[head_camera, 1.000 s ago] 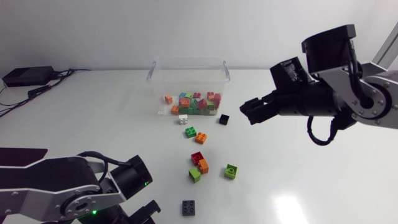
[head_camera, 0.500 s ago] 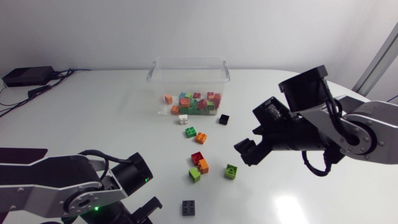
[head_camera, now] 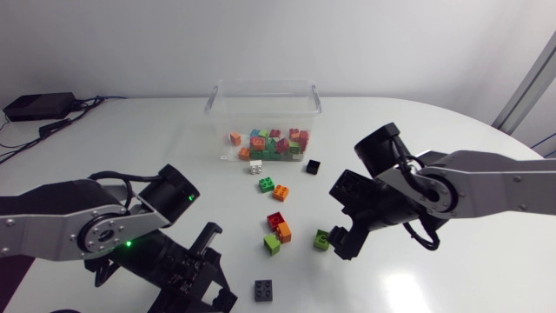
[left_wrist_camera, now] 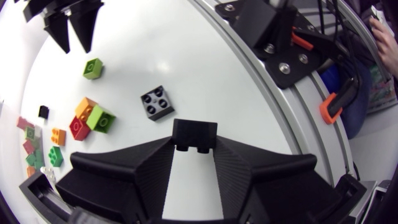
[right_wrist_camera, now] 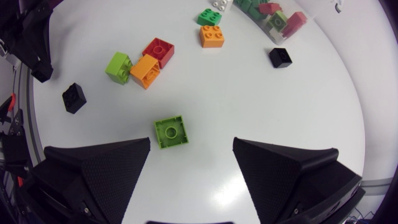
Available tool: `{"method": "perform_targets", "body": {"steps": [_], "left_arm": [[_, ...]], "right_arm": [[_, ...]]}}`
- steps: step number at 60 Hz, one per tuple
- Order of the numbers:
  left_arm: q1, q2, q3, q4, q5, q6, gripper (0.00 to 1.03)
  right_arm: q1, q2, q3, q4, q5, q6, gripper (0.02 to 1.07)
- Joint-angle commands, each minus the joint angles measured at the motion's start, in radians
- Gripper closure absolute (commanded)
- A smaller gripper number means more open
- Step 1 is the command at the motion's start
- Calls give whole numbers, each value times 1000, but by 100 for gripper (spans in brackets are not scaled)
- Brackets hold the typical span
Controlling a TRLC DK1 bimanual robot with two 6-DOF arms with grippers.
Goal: Place the duplo bricks in the container
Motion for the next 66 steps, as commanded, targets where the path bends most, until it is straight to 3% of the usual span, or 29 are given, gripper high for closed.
{"method": "perform_targets", "body": {"steps": [1,16,30,36,51,66], "left_arm": [[19,-33,33,25,18,-95,78],[53,-77,72,171,16,-327,78],[77,-84,133,202,-8,-439,79],[94,-76,165,225,-21,-488,79],[169,-15,271,320,-51,-640,78],[206,97,399,426,-120,-779,79]], "right_arm": [[19,53,37,-4,-5,-43,10],[58,162,66,22,3,-53,13],[62,210,68,39,1,-70,17],[67,231,63,50,0,-75,23],[78,243,62,62,-7,-64,68],[58,164,89,-19,-11,-61,69]]}}
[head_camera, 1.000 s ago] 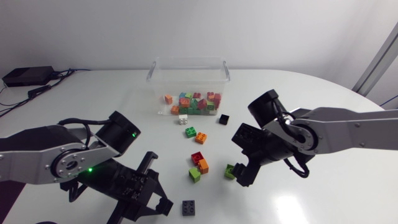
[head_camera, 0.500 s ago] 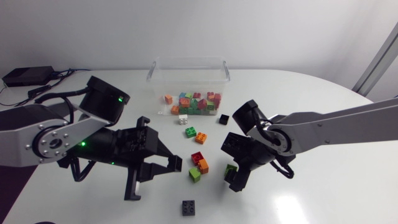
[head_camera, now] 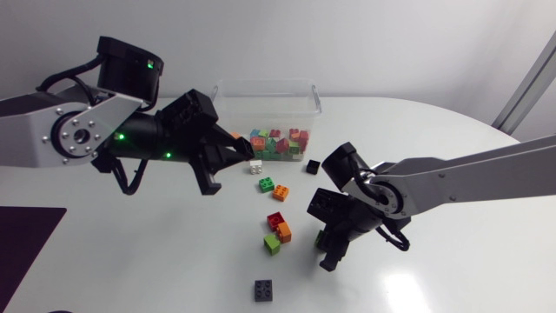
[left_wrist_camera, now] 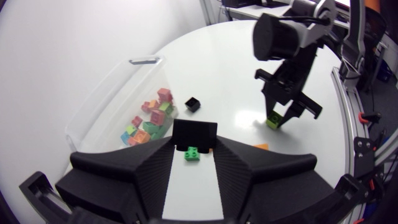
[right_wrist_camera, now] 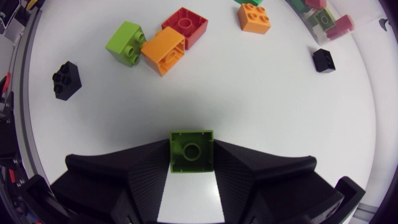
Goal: Place the duplo bricks in the container
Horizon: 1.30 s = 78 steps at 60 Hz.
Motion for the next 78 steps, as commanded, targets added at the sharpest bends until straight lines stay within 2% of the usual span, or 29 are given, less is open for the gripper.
{"method": "perform_targets", "body": {"steps": [1,10,25,35,60,69,71,75,78], "left_arm": [[14,61,67,29,-18,-73,79],[31,139,174,42,-46,-132,79],[55,286,351,115,-150,-198,78],[80,394,460,139,-178,-231,78],[126,608,679,151,-257,-286,78],[135,676,782,104,-261,-294,76],[135,687,799,88,-261,-292,72],[132,717,865,16,-261,-292,43],[130,743,928,-60,-262,-292,15]], "right_arm": [[-10,-50,32,-36,-12,-10,69],[-14,-99,62,-90,-12,-5,69],[-14,-180,134,-168,-15,18,69],[-22,-218,199,-196,-16,44,69],[-42,-220,384,-210,-30,113,69],[-54,-197,460,-206,-33,137,69],[-57,-188,475,-200,-40,145,69],[-71,-169,504,-185,-41,156,69],[-74,-148,527,-174,-47,168,69]]}}
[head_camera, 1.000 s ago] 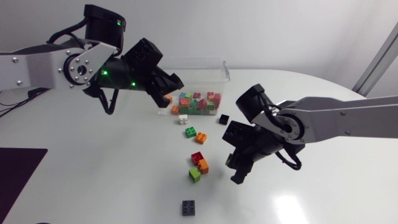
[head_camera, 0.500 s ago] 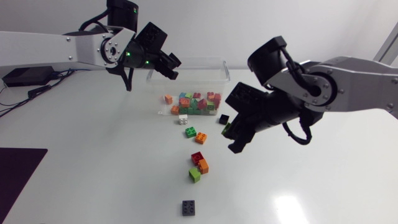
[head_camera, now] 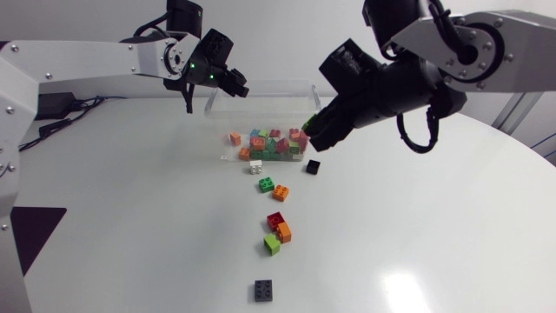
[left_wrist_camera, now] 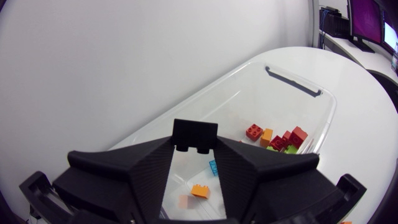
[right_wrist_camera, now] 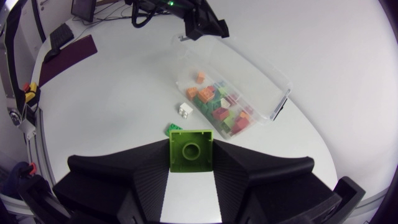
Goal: Place the duplo bricks in the container
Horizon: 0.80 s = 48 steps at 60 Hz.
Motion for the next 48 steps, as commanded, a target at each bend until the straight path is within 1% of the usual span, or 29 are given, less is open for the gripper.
{"method": "perform_targets", "body": {"steps": [1,2,8,15,29,37,48], "left_arm": [[-3,64,122,-95,-2,-25,8],[-4,71,144,-123,0,-22,4],[-1,70,170,-184,0,-14,4],[3,15,127,-227,2,6,4],[8,-202,-102,-227,21,59,4],[8,-315,-232,-227,63,87,4],[-9,-461,-410,-227,64,145,4]], "right_arm": [[-17,52,51,18,-10,39,69],[-17,60,59,24,-11,42,69],[-20,94,108,52,-11,61,69],[-20,129,152,98,-10,76,69],[-28,247,266,148,-10,108,69],[-37,316,336,178,-8,133,69],[-46,382,416,207,-4,154,69]]}}
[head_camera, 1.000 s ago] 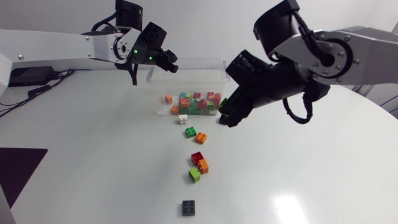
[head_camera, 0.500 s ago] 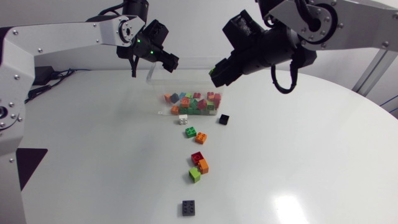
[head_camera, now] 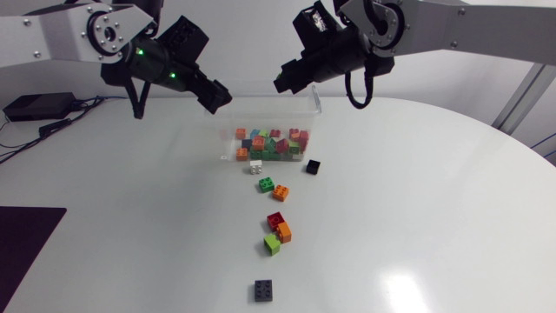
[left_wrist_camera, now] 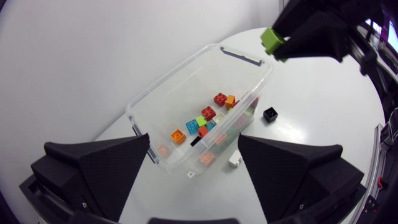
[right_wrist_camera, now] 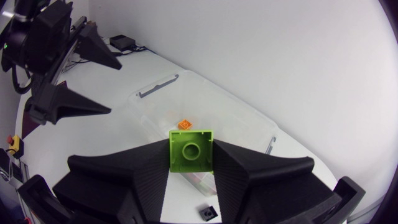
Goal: Place the duplo bricks in the container
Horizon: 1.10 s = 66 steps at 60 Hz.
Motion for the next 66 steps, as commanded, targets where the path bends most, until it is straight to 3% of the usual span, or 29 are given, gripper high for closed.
{"method": "perform_targets", "body": {"steps": [1,20,35,39,45,47,66], "left_arm": [[-9,-70,-103,-4,12,46,4],[-21,-267,-428,14,41,172,4],[-102,-383,-650,51,51,298,4],[-119,-403,-686,56,55,318,4],[-148,-431,-739,56,58,364,4],[-153,-432,-750,56,69,372,4],[-236,-356,-836,72,97,459,5]], "right_arm": [[-10,39,55,25,3,32,69],[-23,106,121,59,0,37,69],[-28,175,173,83,-1,32,69],[-31,194,189,86,2,35,57],[-31,206,206,90,26,35,18],[-28,206,210,90,34,34,10],[-31,51,84,59,51,11,7]]}}
